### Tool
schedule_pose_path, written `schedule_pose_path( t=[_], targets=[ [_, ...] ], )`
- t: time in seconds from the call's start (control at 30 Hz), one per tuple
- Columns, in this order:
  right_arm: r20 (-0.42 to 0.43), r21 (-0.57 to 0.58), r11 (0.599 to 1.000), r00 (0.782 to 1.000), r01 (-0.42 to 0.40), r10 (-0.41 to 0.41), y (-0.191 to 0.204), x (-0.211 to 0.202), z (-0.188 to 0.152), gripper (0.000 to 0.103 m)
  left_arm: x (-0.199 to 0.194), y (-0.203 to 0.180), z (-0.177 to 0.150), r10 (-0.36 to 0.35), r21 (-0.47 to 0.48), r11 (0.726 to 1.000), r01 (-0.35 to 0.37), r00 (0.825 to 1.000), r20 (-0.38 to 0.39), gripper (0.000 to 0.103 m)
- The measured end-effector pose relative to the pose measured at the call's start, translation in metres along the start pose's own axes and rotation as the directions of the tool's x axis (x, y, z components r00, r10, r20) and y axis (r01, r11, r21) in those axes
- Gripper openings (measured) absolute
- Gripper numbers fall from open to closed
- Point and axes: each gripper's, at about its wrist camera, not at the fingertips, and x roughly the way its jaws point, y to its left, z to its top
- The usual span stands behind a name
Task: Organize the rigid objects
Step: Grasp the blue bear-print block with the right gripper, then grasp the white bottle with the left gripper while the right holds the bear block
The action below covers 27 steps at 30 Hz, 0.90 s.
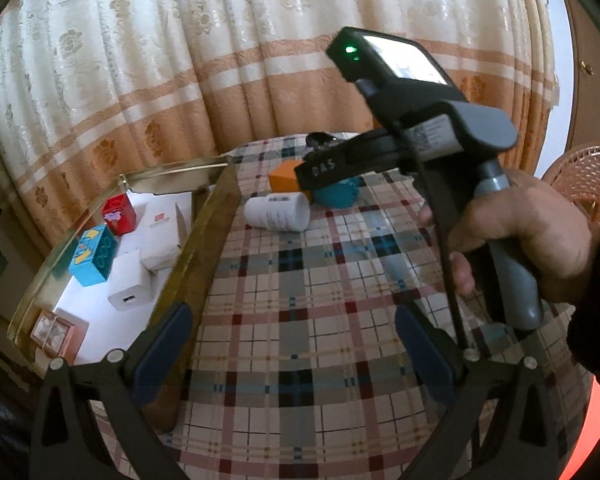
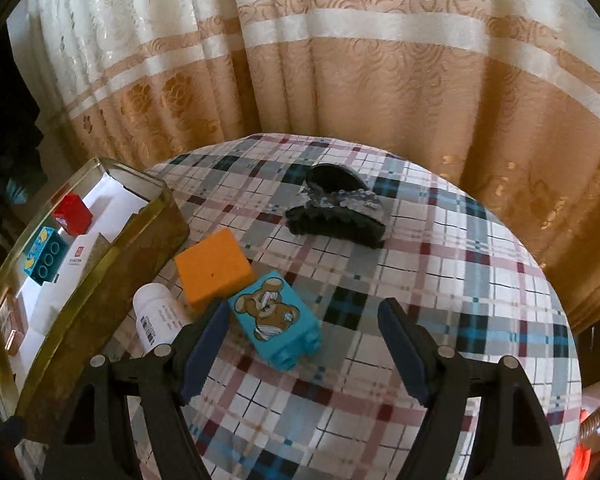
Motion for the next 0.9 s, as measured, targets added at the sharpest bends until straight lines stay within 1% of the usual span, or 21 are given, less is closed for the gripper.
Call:
schedule_pose_path(
  t=[0.03, 0.07, 0.1, 0.17, 0.2, 0.27, 0.33, 0.4, 0.47, 0.53, 0.6, 0.67, 0.73, 0.8, 0.83, 0.9],
  targets=[
    [-0.006, -0.008, 1.0, 1.0, 0.004, -0.004, 0.001, 0.002, 0.0, 0.077, 0.002, 0.0, 0.0, -0.001, -0.002, 1.0, 0.001, 1.0, -0.009, 0.102],
    [-0.01, -0.016, 1.0, 1.0, 0.007, -0.008, 0.003, 0.004, -0.001, 0.07, 0.003, 0.001, 0.0, -0.002, -0.005, 1.0, 0.001, 1.0, -0.016, 0.102],
    [-0.017, -0.02, 1.0, 1.0, 0.005, -0.005, 0.003, 0.006, -0.002, 0.06, 0.005, 0.002, 0.0, -0.001, -0.008, 1.0, 0.001, 1.0, -0.026, 0.102],
    [-0.044, -0.012, 1.0, 0.999, 0.003, -0.004, 0.002, 0.011, -0.004, 0.049, 0.007, 0.002, 0.0, -0.009, -0.011, 1.0, 0.009, 0.999, -0.038, 0.102],
    [-0.039, -0.011, 1.0, 0.999, 0.013, -0.013, 0.001, 0.012, -0.005, 0.042, 0.008, 0.002, 0.0, -0.01, -0.011, 1.0, 0.01, 0.999, -0.043, 0.102],
    [-0.04, -0.01, 1.0, 0.999, 0.022, -0.022, 0.0, 0.011, -0.005, 0.034, 0.008, 0.001, -0.001, -0.015, -0.007, 1.0, 0.015, 0.999, -0.046, 0.102],
    [-0.044, 0.003, 1.0, 0.999, 0.012, -0.012, -0.004, 0.01, -0.006, 0.034, 0.008, -0.001, 0.0, -0.022, 0.0, 1.0, 0.022, 0.999, -0.047, 0.102],
    [-0.041, 0.025, 0.999, 0.999, 0.027, -0.026, -0.008, 0.005, -0.01, 0.034, 0.008, -0.002, 0.001, -0.022, 0.004, 1.0, 0.022, 0.999, -0.044, 0.102],
    [-0.035, 0.051, 0.998, 0.999, 0.038, -0.037, -0.014, -0.004, -0.014, 0.034, 0.007, -0.003, 0.006, -0.007, 0.004, 1.0, 0.007, 1.0, -0.022, 0.102],
    [-0.019, 0.083, 0.995, 0.999, 0.052, -0.051, -0.02, -0.016, -0.019, 0.034, 0.007, -0.003, 0.012, 0.003, 0.005, 1.0, -0.003, 1.0, 0.015, 0.103],
    [0.01, 0.102, 0.991, 0.996, 0.087, -0.089, -0.025, -0.033, -0.026, 0.034, 0.011, -0.004, 0.022, 0.02, 0.015, 1.0, -0.021, 0.999, 0.047, 0.103],
    [0.043, 0.131, 0.985, 0.992, 0.111, -0.118, -0.03, -0.05, -0.034, 0.034, 0.02, -0.007, 0.034, -0.008, 0.022, 1.0, 0.007, 0.998, 0.055, 0.103],
    [0.065, 0.175, 0.978, 0.99, 0.112, -0.125, -0.038, -0.063, -0.039, 0.034, 0.031, -0.012, 0.043, -0.027, 0.038, 0.999, 0.025, 0.998, 0.053, 0.103],
    [0.085, 0.219, 0.97, 0.988, 0.109, -0.13, -0.044, -0.074, -0.045, 0.034, 0.04, -0.019, 0.05, 0.032, 0.073, 0.997, -0.037, 0.997, 0.066, 0.102],
    [0.092, 0.232, 0.967, 0.988, 0.102, -0.126, -0.046, -0.078, -0.048, 0.034, 0.045, -0.021, 0.053, 0.05, 0.086, 0.995, -0.056, 0.996, 0.068, 0.102],
    [0.096, 0.229, 0.966, 0.985, 0.118, -0.143, -0.045, -0.081, -0.053, 0.034, 0.055, -0.017, 0.059, 0.059, 0.077, 0.995, -0.063, 0.997, 0.052, 0.102]
  ],
)
